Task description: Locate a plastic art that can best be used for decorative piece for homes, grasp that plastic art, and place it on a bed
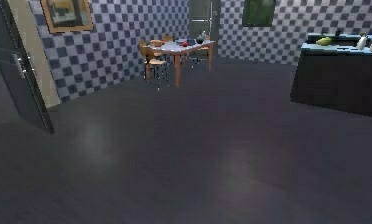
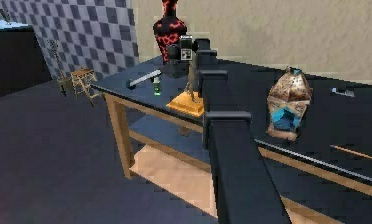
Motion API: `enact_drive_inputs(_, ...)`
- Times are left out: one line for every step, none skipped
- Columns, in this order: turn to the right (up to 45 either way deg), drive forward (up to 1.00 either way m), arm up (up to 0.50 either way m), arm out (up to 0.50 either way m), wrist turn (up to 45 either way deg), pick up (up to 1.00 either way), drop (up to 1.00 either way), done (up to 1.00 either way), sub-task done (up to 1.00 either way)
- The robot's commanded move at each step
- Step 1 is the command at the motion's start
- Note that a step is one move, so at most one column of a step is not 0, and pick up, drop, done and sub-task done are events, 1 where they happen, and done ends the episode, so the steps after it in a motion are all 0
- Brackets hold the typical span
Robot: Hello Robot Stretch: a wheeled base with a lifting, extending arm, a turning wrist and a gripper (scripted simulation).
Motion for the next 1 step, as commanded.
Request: enact_drive_inputs(0.0,0.00,0.00,0.00,45.0,0.00,0.00,0.00,0.00)
